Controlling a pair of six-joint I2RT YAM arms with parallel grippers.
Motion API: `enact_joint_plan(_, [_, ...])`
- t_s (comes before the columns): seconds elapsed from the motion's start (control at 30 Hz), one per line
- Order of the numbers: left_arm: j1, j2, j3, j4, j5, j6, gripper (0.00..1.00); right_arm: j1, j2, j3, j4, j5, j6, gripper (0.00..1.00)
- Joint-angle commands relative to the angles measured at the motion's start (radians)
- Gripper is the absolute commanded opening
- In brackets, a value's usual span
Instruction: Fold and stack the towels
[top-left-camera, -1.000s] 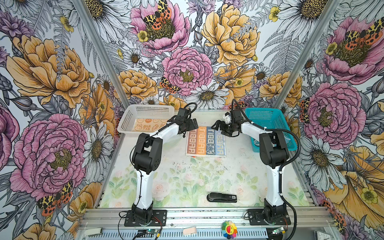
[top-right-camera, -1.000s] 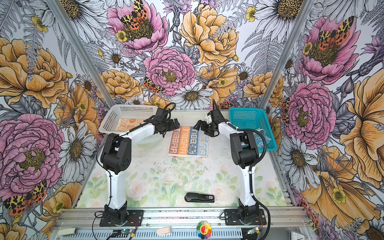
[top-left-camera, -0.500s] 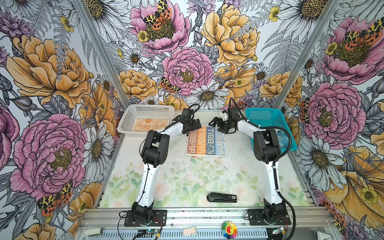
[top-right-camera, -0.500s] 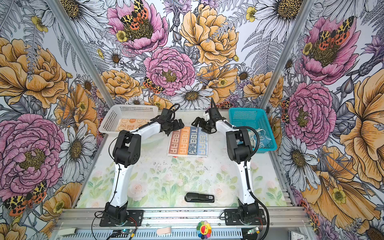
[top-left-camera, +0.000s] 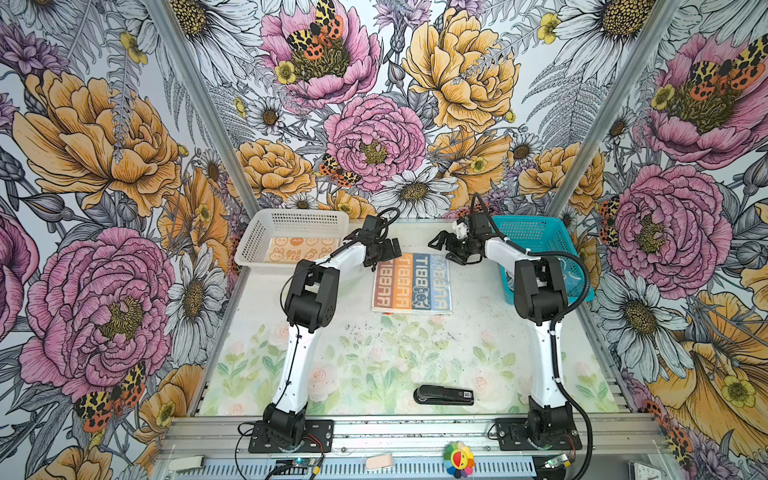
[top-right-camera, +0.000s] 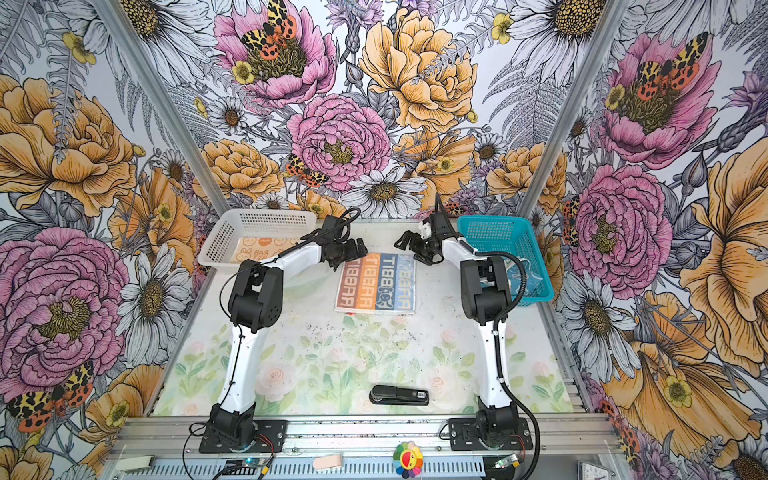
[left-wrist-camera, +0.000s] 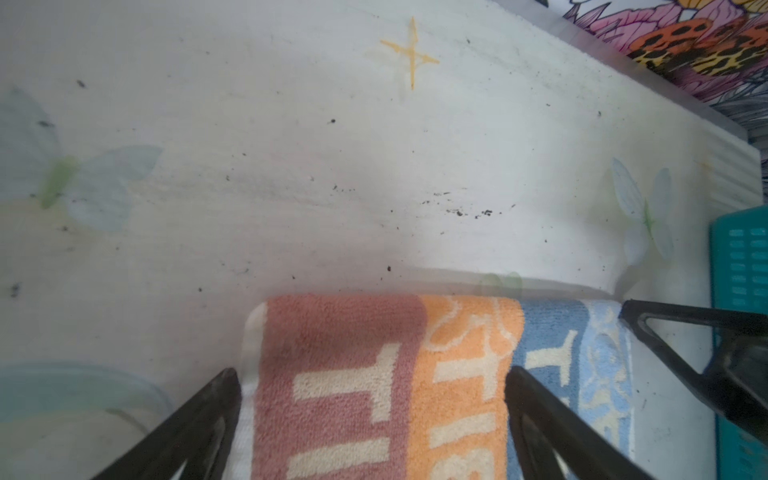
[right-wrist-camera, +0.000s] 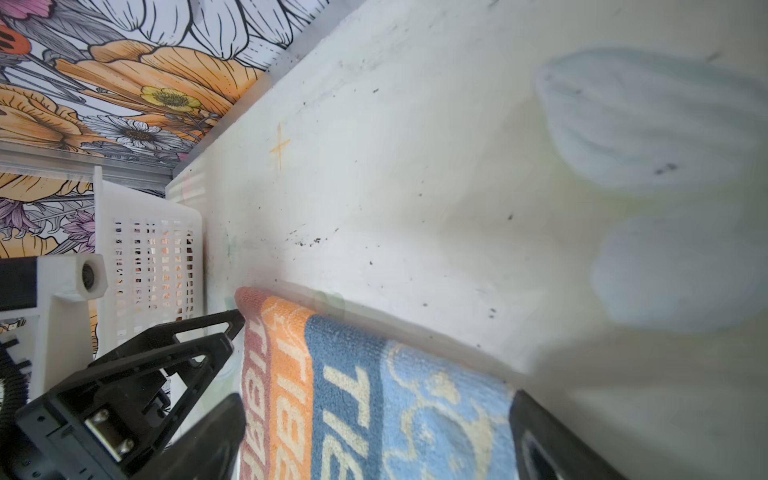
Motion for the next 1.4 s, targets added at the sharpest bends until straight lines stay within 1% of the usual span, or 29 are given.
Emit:
enact_joint_plan(0.0, [0.002, 0.003, 0.058, -0.056, -0.04, 0.087, 0.99, -0.011, -0.035, 0.013, -0.041, 0.013, -0.046, 0.99])
enact_joint_plan(0.07, [-0.009, -0.024, 0.072, -0.068, -0.082, 0.144, 0.99, -0.011, -0.067, 0.016, -0.075, 0.042, -0.076, 0.99])
enact_joint_plan(0.13, [-0.023, -0.062, 0.065, -0.07, -0.146, 0.208, 0.99, -0.009, -0.09, 0.019, -0.114, 0.087, -0.111, 0.99])
enact_joint_plan(0.2, [-0.038, -0.09, 0.054, -0.069, -0.217, 0.275, 0.99, -0.003, -0.091, 0.04, -0.174, 0.141, -0.162, 0.99])
enact_joint_plan(0.27, [-0.048, -0.1, 0.046, -0.07, -0.255, 0.319, 0.99, 0.004, -0.078, 0.061, -0.223, 0.201, -0.203, 0.99])
enact_joint_plan(0.33, [-0.05, -0.106, 0.036, -0.071, -0.263, 0.331, 0.99, 0.013, -0.061, 0.075, -0.245, 0.235, -0.228, 0.99])
enact_joint_plan(0.4, [-0.048, -0.11, 0.026, -0.072, -0.248, 0.324, 0.99, 0.023, -0.037, 0.091, -0.256, 0.26, -0.249, 0.99])
enact_joint_plan(0.53, [-0.047, -0.11, 0.01, -0.073, -0.234, 0.317, 0.99, 0.044, 0.01, 0.136, -0.277, 0.285, -0.283, 0.9])
enact_joint_plan(0.6, [-0.045, -0.107, 0.008, -0.072, -0.236, 0.322, 0.99, 0.049, 0.03, 0.152, -0.283, 0.296, -0.293, 0.84])
enact_joint_plan(0.87, [-0.05, -0.096, 0.007, -0.073, -0.218, 0.331, 0.99, 0.055, 0.08, 0.196, -0.306, 0.329, -0.314, 0.63])
enact_joint_plan(0.97, [-0.05, -0.093, 0.007, -0.073, -0.212, 0.333, 0.99, 0.055, 0.092, 0.208, -0.314, 0.342, -0.322, 0.58])
enact_joint_plan(1.03, [-0.051, -0.092, 0.007, -0.071, -0.211, 0.335, 0.99, 0.055, 0.101, 0.213, -0.32, 0.344, -0.327, 0.55])
enact_joint_plan(1.1, [-0.052, -0.089, 0.008, -0.073, -0.213, 0.339, 0.99, 0.054, 0.107, 0.217, -0.329, 0.341, -0.33, 0.48])
enact_joint_plan(1.23, [-0.047, -0.084, 0.004, -0.072, -0.204, 0.337, 0.99, 0.057, 0.105, 0.207, -0.332, 0.333, -0.33, 0.41])
enact_joint_plan(1.37, [-0.036, -0.073, 0.008, -0.072, -0.163, 0.332, 0.99, 0.057, 0.114, 0.205, -0.332, 0.326, -0.327, 0.29])
